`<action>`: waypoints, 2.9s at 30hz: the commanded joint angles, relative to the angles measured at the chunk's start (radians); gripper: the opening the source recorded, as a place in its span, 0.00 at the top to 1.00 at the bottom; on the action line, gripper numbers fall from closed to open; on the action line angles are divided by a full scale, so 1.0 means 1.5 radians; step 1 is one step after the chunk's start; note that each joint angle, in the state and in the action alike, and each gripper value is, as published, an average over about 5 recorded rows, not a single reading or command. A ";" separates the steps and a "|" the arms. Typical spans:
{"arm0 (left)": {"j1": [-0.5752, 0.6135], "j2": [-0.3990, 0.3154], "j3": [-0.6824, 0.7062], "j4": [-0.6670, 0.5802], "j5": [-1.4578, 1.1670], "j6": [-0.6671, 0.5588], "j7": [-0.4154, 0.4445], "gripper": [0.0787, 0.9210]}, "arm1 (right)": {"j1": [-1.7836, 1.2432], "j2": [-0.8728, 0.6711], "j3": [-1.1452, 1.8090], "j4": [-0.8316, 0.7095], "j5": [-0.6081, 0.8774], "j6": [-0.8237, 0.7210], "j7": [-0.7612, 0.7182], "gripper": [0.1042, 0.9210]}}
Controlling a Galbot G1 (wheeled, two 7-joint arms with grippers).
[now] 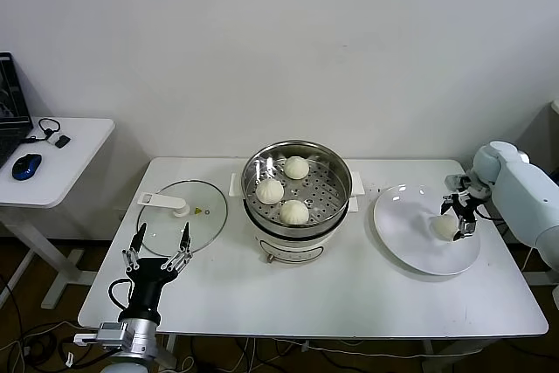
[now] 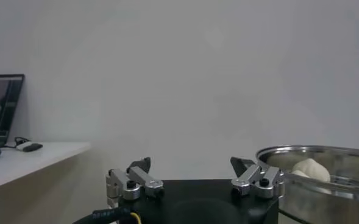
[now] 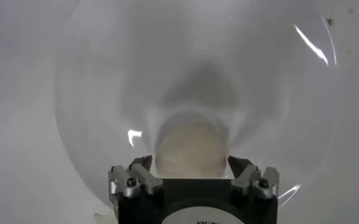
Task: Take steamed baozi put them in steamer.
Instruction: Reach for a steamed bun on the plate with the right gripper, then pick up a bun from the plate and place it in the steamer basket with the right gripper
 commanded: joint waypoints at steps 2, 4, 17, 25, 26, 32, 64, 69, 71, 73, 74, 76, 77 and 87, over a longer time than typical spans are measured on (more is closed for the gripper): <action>0.000 -0.001 0.002 0.002 0.001 0.000 0.000 0.12 | -0.008 0.006 0.019 -0.008 -0.016 0.003 0.001 0.12; 0.000 -0.001 0.003 0.002 0.001 0.000 0.000 0.12 | -0.008 0.005 0.019 -0.008 -0.017 0.003 0.000 0.13; 0.000 -0.001 0.001 0.005 0.000 -0.001 0.000 0.12 | 0.006 -0.004 -0.002 0.020 0.007 -0.002 -0.008 0.36; 0.000 -0.003 0.001 0.007 0.001 -0.003 0.000 0.12 | 0.099 -0.044 -0.150 0.125 0.169 -0.062 -0.027 0.36; -0.001 -0.003 0.002 0.006 0.001 -0.003 0.000 0.12 | 0.120 -0.049 -0.178 0.139 0.196 -0.072 -0.029 0.36; -0.004 -0.005 0.003 0.005 0.001 -0.003 0.000 0.12 | 0.245 -0.059 -0.333 0.203 0.340 -0.126 -0.035 0.36; -0.003 0.000 0.011 -0.007 -0.003 -0.009 0.001 0.12 | 0.513 0.139 -0.653 0.349 0.732 -0.305 0.018 0.36; -0.004 0.000 0.009 -0.008 -0.004 -0.008 0.001 0.12 | 0.480 0.161 -0.655 0.342 0.728 -0.309 0.027 0.35; -0.004 0.001 0.008 -0.008 -0.004 -0.008 0.001 0.12 | 0.467 0.165 -0.656 0.342 0.726 -0.310 0.028 0.35; -0.005 0.001 0.007 -0.007 -0.004 -0.008 0.001 0.12 | 0.455 0.169 -0.657 0.341 0.722 -0.311 0.029 0.35; -0.005 0.001 0.006 -0.007 -0.005 -0.007 0.001 0.12 | 0.449 0.170 -0.658 0.339 0.719 -0.310 0.029 0.35; -0.005 0.001 0.005 -0.007 -0.006 -0.007 0.001 0.12 | 0.436 0.173 -0.657 0.332 0.712 -0.309 0.029 0.35; -0.005 0.002 0.004 -0.007 -0.006 -0.007 0.001 0.12 | 0.429 0.174 -0.656 0.328 0.709 -0.309 0.029 0.35; -0.006 0.003 0.002 -0.004 -0.010 -0.006 0.001 0.12 | 0.379 0.193 -0.633 0.250 0.662 -0.291 0.022 0.35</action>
